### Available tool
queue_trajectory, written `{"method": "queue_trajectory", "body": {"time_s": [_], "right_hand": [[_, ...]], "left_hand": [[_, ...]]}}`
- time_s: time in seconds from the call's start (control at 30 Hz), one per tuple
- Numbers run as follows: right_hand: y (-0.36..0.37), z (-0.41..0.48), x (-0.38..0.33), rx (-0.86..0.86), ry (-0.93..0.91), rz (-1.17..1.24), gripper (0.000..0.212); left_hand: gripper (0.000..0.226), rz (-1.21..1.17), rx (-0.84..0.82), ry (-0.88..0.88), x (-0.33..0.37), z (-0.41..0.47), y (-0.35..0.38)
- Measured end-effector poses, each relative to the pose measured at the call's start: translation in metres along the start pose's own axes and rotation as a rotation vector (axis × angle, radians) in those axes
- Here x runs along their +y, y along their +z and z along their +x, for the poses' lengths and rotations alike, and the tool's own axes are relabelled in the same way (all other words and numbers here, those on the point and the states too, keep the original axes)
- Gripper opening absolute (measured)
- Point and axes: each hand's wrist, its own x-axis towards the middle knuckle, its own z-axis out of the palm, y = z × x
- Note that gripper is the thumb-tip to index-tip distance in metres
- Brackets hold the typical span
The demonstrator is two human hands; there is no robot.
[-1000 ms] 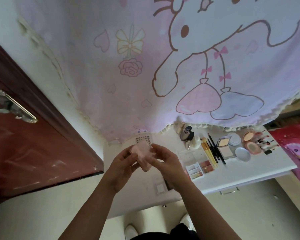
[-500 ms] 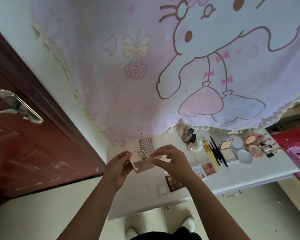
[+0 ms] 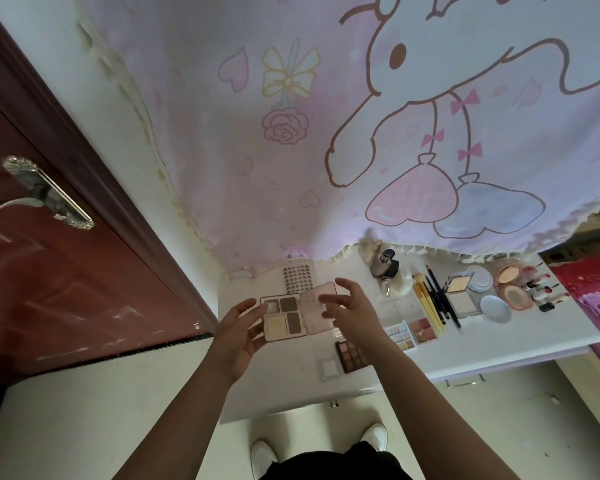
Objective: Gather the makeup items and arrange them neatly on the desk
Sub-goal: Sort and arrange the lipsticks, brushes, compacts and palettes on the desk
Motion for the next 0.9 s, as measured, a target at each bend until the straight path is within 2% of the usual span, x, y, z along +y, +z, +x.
{"method": "queue_trajectory", "body": {"time_s": [0.1,0.2,0.4,0.53,0.67,0.8,0.9], "right_hand": [[-0.002,0.008,-0.012,-0.086,-0.036,-0.073,0.039],[0.004,0.014,-0.018,-0.143,-0.05,-0.107,0.037],[0.024,0.017,0.021,-0.016,0.171,-0.077,0.051],[0.029,-0.001,0.064,-0.096,0.378,0.037,0.045],[0.03,-0.014,0.097,-0.155,0.399,0.029,0.025],[0.032,-0.017,0.111,-0.204,0.41,-0.02,0.038],[0.033,-0.014,0.121,-0.186,0.429,-0.028,0.038]], "left_hand": [[0.027,0.264,-0.051,-0.026,-0.001,-0.002,-0.003],[0.024,0.404,-0.073,-0.029,-0.007,-0.002,-0.008],[0.021,0.273,0.032,-0.154,-0.037,0.004,-0.017],[0.025,0.233,0.13,-0.225,-0.067,0.012,-0.027],[0.031,0.199,0.174,-0.241,-0.088,0.019,-0.031],[0.027,0.239,0.195,-0.237,-0.103,0.018,-0.025],[0.027,0.296,0.229,-0.221,-0.11,0.024,-0.023]]}}
